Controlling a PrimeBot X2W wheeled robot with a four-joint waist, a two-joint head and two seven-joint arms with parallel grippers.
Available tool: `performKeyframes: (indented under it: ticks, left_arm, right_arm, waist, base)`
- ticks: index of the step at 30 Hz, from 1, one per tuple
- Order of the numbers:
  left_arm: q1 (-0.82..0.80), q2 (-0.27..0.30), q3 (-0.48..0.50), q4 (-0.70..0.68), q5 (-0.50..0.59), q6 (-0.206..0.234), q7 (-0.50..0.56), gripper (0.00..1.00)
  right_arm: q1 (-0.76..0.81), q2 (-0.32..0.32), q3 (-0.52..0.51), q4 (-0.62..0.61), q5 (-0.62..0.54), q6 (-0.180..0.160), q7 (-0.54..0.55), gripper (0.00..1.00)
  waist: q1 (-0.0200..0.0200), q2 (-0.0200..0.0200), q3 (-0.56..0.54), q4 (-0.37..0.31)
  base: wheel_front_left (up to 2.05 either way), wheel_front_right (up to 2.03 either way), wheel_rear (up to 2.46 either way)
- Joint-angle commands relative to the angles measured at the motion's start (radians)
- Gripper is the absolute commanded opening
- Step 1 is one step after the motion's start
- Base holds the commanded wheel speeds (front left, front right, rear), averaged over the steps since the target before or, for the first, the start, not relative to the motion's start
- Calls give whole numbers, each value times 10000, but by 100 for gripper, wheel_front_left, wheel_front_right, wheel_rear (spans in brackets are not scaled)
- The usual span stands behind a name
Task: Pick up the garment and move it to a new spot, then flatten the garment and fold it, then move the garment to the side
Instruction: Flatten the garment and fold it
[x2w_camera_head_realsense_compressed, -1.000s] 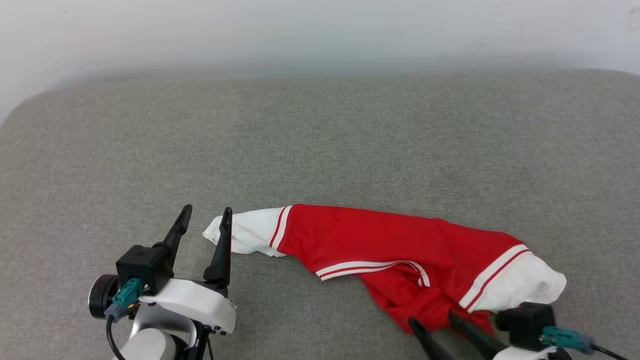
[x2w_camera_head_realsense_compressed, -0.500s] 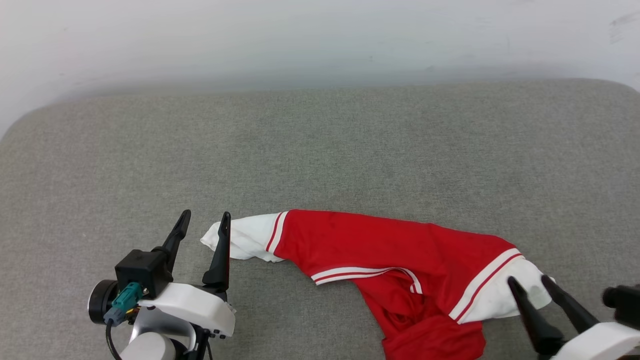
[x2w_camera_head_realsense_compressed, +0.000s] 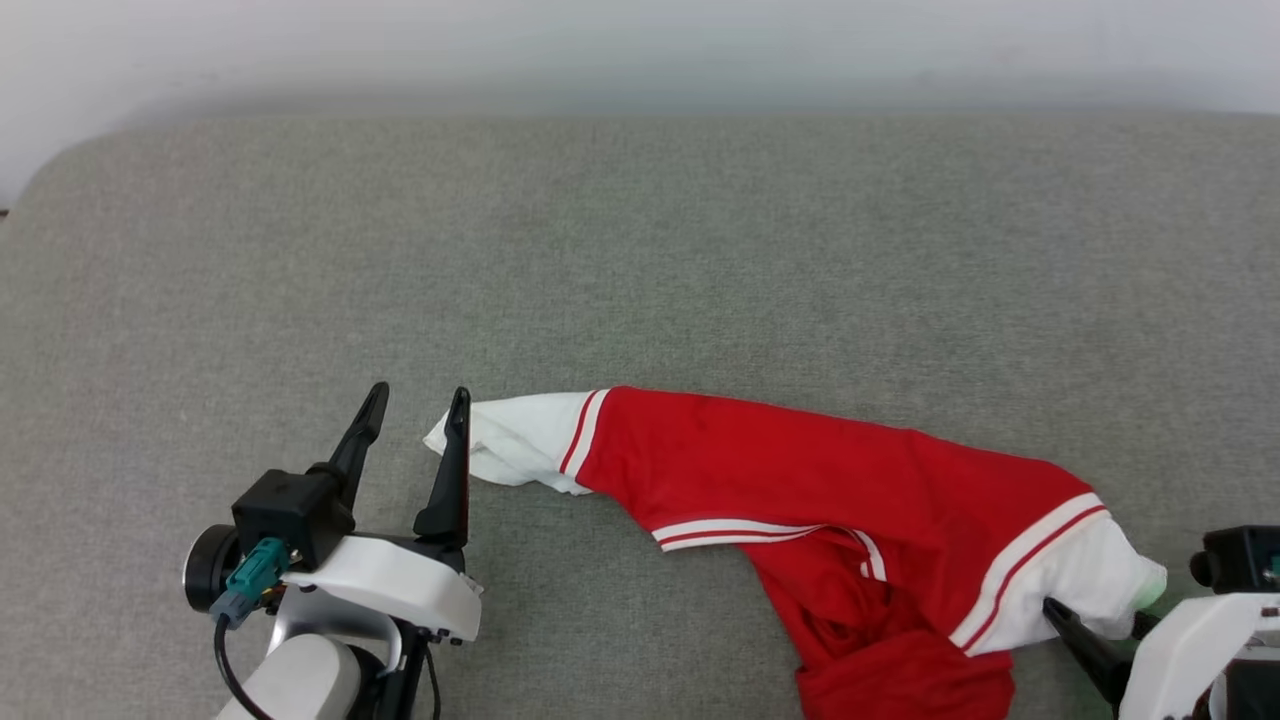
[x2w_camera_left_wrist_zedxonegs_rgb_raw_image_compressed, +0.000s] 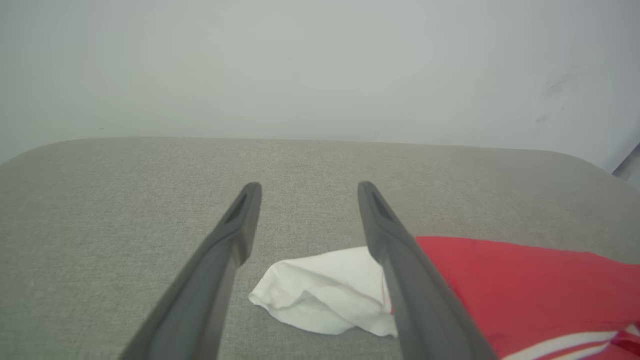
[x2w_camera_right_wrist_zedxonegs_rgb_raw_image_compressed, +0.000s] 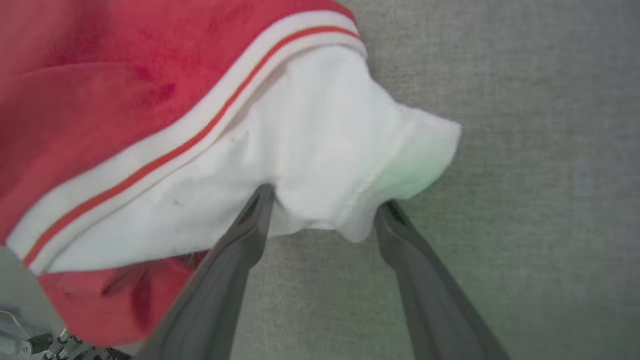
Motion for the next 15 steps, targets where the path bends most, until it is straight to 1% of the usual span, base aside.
performKeyframes:
  ticks: [1, 5, 6, 7, 8, 10, 15]
  left_arm:
    - [-187, -72, 4, 2, 65, -48, -80, 100]
    - [-302, -169, 53, 130, 94, -130, -92, 100]
    - [-342, -202, 61, 159, 108, -144, -91, 100]
    - [-375, -238, 70, 182, 110, -163, -99, 100]
    - [-371, -263, 97, 211, 104, -171, -106, 100]
    - [-341, -312, 141, 258, 140, -205, -122, 100]
    - [-270, -359, 248, 330, 194, -244, -140, 100]
  right_arm:
    - [-267, -85, 122, 207, 36, -4, 63, 100]
    - [-526, -157, 489, 1062, 9, -5, 468, 100]
    - [-542, -147, 563, 1246, 31, -5, 560, 88]
    - [-558, -135, 629, 1379, 48, -8, 618, 36]
    - [-592, -118, 647, 1462, 99, -8, 677, 0]
    - [-681, -190, 477, 1363, 152, -8, 663, 0]
    - [-1167, -727, -657, 178, -66, -11, 771, 0]
  waist:
    - [0, 0, 258, 207]
    - [0, 0, 539, 392]
    - [0, 0, 584, 429]
    - [0, 0, 621, 468]
    - [0, 0, 635, 487]
    - [0, 0, 643, 512]
    - [0, 0, 634, 450]
  base:
    - [0, 0, 0]
    - [0, 0, 0]
    - [0, 0, 0]
    - [0, 0, 0]
    - [0, 0, 0]
    - [0, 0, 0]
    - [0, 0, 0]
